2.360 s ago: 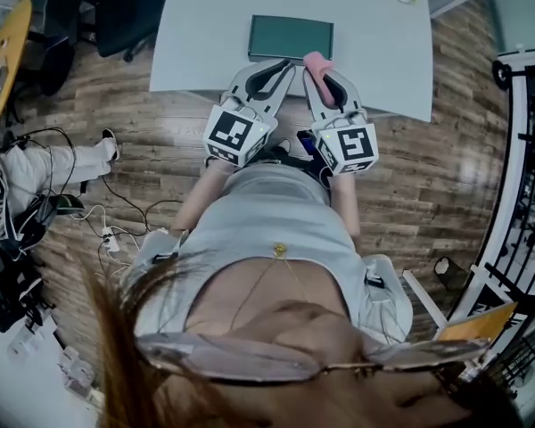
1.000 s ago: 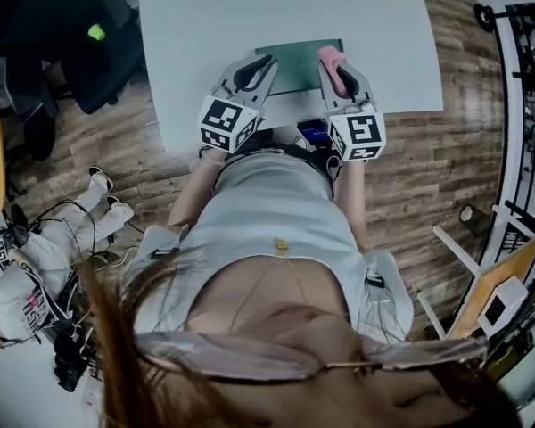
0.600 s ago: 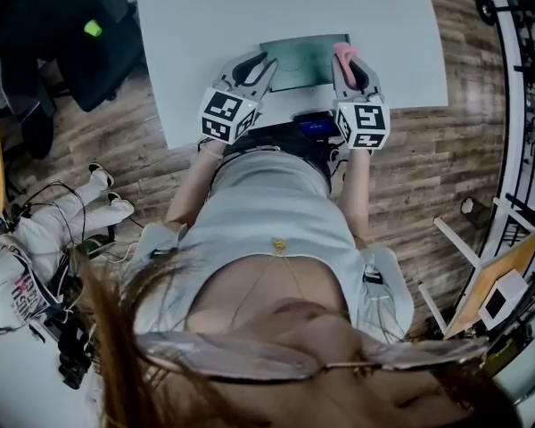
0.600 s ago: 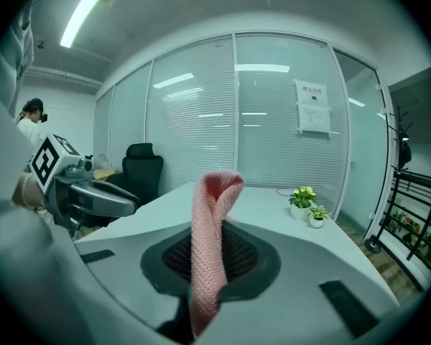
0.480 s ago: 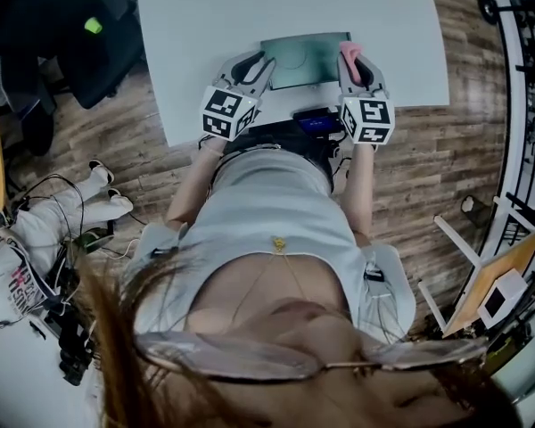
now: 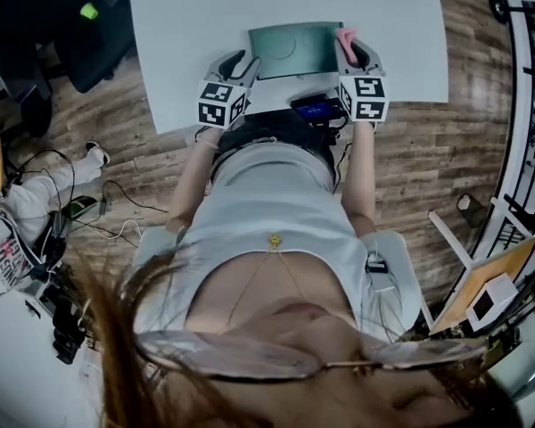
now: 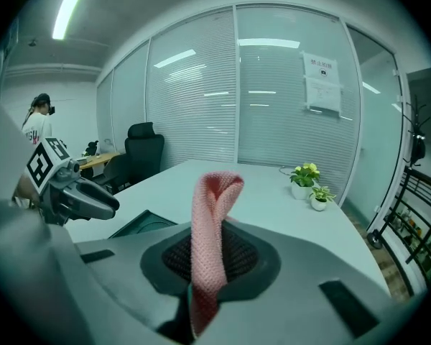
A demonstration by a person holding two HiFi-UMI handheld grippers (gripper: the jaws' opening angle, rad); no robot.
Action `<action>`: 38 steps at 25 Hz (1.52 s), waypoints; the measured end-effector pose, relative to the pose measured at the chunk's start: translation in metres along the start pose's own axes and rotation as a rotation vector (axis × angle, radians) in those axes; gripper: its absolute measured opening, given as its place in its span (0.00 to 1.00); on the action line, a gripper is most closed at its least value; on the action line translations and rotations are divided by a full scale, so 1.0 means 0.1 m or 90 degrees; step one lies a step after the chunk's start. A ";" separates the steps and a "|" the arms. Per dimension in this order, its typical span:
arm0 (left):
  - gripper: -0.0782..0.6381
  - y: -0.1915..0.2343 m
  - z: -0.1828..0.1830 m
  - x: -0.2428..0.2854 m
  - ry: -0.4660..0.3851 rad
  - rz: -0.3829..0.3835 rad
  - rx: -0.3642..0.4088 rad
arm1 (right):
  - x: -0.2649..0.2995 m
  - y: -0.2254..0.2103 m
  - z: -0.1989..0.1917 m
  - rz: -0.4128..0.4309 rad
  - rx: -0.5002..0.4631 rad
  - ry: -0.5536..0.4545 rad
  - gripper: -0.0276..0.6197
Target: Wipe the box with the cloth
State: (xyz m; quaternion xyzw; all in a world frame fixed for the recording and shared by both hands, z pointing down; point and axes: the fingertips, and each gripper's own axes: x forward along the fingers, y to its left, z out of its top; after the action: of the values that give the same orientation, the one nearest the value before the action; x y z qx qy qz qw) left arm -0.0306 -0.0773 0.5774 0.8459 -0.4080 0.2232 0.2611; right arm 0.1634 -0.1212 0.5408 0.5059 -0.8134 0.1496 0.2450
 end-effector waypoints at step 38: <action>0.38 -0.04 -0.55 0.36 0.109 -0.065 -0.029 | 0.84 -0.16 -0.61 -0.036 -0.021 0.246 0.11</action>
State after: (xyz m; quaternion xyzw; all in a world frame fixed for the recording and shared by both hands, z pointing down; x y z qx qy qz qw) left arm -0.0162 -0.0613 0.6393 0.8373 -0.3452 0.2718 0.3253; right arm 0.1619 -0.1616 0.6381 0.4862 -0.7390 0.2239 0.4090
